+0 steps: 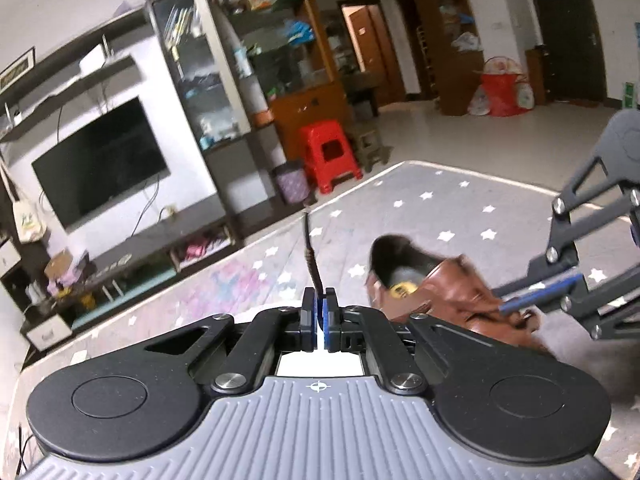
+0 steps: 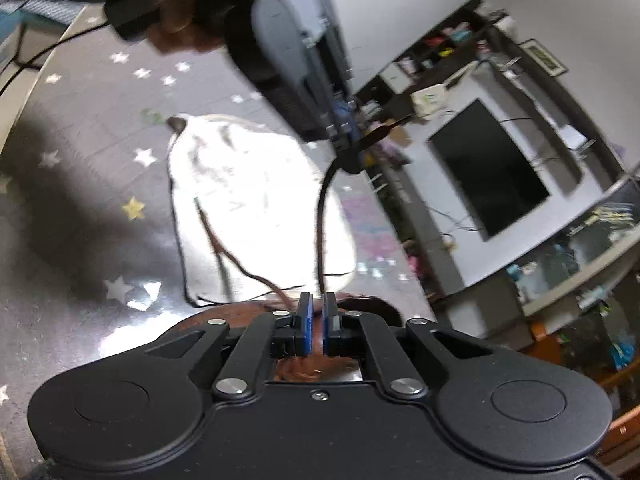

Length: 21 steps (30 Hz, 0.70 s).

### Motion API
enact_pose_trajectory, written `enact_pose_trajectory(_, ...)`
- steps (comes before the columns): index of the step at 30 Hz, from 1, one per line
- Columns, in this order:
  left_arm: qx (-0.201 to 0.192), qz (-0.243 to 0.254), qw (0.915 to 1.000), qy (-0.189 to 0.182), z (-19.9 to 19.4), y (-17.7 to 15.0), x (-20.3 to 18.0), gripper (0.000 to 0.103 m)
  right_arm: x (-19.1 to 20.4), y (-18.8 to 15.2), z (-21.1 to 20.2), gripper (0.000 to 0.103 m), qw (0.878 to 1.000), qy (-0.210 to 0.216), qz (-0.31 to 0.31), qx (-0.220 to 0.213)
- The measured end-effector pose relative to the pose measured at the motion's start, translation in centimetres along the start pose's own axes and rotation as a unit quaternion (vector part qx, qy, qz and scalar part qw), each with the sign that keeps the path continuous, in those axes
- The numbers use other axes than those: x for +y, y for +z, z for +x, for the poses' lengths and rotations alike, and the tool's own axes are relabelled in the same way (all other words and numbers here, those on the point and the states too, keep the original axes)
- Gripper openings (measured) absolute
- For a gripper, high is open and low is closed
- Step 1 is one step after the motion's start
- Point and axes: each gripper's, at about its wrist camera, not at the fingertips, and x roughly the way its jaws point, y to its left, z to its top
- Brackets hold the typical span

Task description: Lace up shoes with both hands

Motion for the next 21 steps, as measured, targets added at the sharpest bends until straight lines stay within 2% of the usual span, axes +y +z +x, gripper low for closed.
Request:
enact_pose_trajectory(3,0.013,-0.011,0.9998,-0.003,0.9,-0.8,1.2,0.004,0.7,0.0,1.7,0.004,1.0,0.019,-0.019,0.01)
enact_pose_trajectory(6,0.027,-0.02,0.9994,-0.003,1.6,-1.7,2.0,0.01,1.5,-0.2,3.1,0.022,0.998,0.025,-0.046,0.017)
enact_pose_trajectory(7,0.03,-0.022,0.9993,-0.003,1.9,-1.8,2.0,0.012,1.7,-0.2,3.6,0.024,0.998,0.023,-0.059,0.017)
enact_pose_trajectory(17,0.053,-0.042,0.9977,-0.001,3.3,-3.7,3.6,0.025,2.7,0.2,6.1,0.024,0.988,0.026,-0.146,0.033)
enact_pose_trajectory(21,0.056,-0.041,0.9976,0.005,3.4,-3.9,3.6,0.034,3.1,0.4,7.0,0.024,0.984,0.024,-0.172,0.034)
